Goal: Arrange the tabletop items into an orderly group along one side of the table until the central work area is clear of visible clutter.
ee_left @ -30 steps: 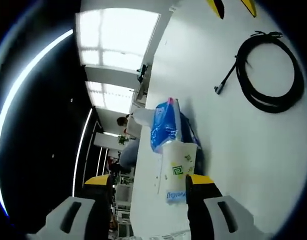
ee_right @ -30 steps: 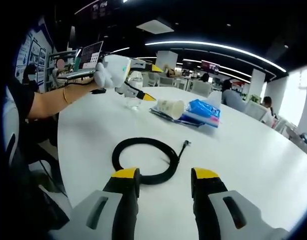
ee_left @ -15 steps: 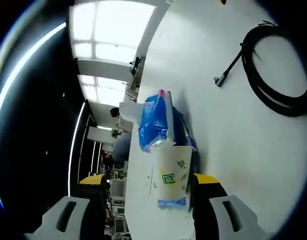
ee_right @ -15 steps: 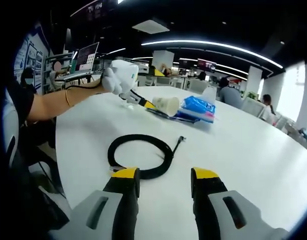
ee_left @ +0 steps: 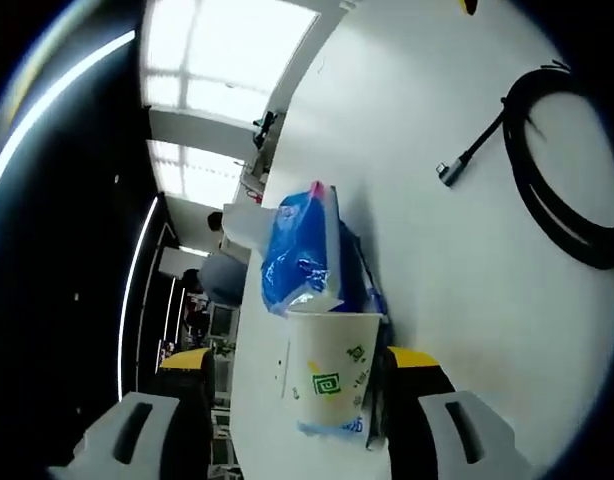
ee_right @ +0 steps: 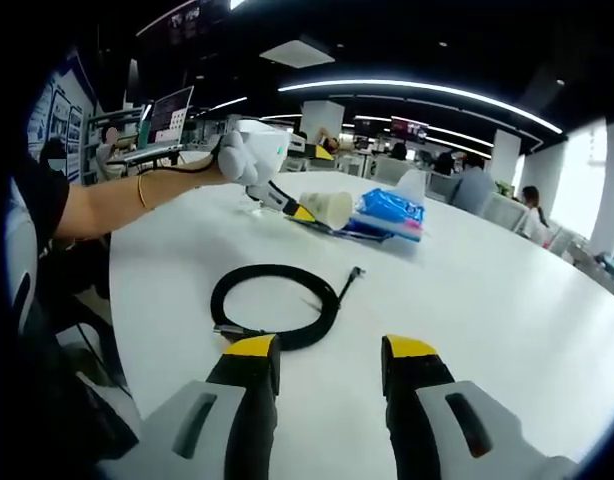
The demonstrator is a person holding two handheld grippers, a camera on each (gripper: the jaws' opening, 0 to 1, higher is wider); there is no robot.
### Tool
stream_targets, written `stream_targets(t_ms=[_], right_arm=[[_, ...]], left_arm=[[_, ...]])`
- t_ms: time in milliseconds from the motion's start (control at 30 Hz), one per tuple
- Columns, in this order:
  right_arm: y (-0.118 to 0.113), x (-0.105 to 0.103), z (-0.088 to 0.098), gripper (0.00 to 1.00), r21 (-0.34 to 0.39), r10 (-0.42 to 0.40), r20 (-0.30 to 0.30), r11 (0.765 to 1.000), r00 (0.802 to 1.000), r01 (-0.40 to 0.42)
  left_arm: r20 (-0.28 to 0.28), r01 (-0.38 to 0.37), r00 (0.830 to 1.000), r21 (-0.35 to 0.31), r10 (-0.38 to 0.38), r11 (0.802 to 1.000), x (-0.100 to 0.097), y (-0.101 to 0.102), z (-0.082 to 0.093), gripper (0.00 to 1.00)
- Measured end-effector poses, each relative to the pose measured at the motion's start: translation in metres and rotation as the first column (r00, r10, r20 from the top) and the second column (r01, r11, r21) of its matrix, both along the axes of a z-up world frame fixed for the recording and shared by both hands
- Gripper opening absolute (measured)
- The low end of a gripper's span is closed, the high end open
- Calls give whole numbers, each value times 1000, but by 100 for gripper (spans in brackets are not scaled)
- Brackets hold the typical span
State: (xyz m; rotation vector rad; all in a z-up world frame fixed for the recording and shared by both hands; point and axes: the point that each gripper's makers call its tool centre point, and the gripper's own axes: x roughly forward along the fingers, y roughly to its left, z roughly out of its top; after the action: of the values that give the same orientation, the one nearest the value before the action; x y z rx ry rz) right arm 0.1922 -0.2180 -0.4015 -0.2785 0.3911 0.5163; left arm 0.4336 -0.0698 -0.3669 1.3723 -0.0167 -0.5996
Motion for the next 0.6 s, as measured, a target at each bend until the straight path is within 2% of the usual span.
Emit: stream_targets(t_ms=[133,200,267,300,400,600], right_arm=[[-3,-1,0,39,1,-5,0,1000,1000,5],[-4,-2,0,39,1,-8,1,1000,1000,8],[-5,-3,0,39,1,-11,2,1000,1000,11],[-6,-3,0,39,1,-13,1,1000,1000,13],[-7,-5,-2,39,-6,-12,-4,1000,1000,12],[-10,-6,-1,39,-1,-22,0,1000,1000,22]], left_arm=[[-52,5,999,4,-5,1000,-3,-3,-8,65],[-88,1,996,-4,-2,1000,-2,-4,-14,54],[-114,-15,993,-3,15,1000,0,-3,-19,40],[-128,-21,992,-4,20,1000,0,-2,-21,37],[-143,-17,990,-4,16,1000,1,-2,-26,36],[-133,-7,991,25,10,1000,-2,-2,-31,36]])
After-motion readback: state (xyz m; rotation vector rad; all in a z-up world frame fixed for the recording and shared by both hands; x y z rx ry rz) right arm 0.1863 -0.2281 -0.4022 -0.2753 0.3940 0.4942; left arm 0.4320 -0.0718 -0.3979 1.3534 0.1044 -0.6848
